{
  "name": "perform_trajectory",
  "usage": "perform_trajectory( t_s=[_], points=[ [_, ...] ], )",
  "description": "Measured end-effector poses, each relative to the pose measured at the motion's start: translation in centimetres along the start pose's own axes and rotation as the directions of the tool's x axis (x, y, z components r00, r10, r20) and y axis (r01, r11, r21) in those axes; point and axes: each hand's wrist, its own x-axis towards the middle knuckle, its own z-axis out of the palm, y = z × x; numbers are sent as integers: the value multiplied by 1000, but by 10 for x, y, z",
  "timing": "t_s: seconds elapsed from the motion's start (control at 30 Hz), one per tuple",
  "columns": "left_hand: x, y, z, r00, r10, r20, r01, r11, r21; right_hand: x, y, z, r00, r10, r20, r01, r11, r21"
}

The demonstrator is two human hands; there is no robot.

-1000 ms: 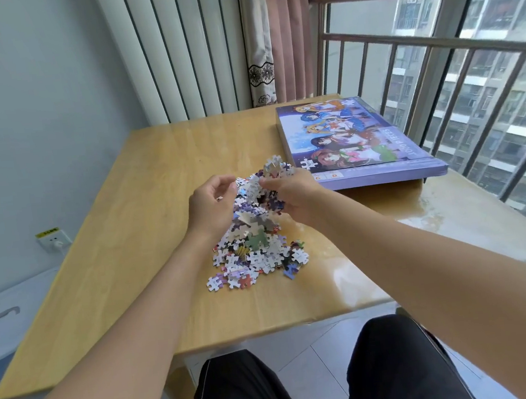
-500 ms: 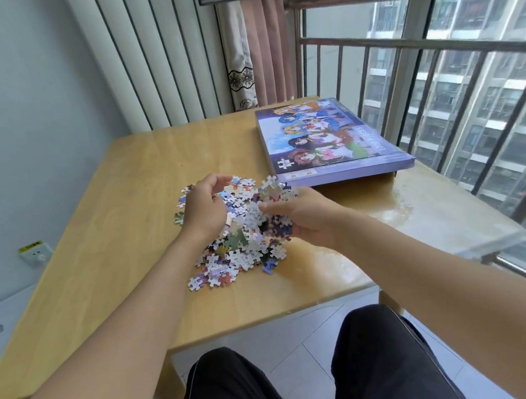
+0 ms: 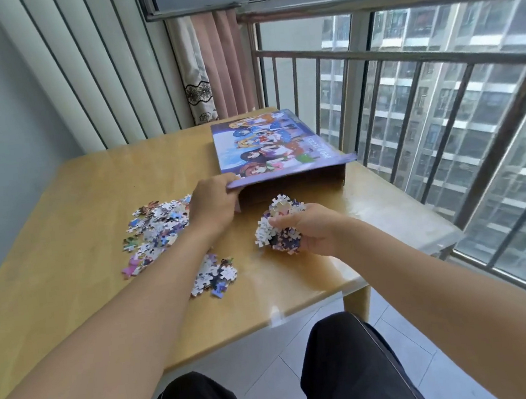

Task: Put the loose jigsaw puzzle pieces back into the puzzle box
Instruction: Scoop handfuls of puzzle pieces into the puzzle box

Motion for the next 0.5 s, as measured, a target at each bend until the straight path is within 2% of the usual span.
perform_trajectory(
  t_s=[0.07,0.13,0.23,0.5],
  points=[
    [10,6,-3,994,-64,-89,56,994,-89,5,-5,-2,1000,15,-9,-15,999,29],
    [19,14,-9,990,-75,-119,58,988,-141,11,-15,-3,1000,23,2,-23,996,91],
    [24,20,-16,991,-44,-124,21,983,-180,19,-38,-3,999,38,8,-39,982,185],
    [16,23,-22,994,-38,-106,15,977,-212,33,-67,0,995,94,-43,-79,960,270]
  ],
)
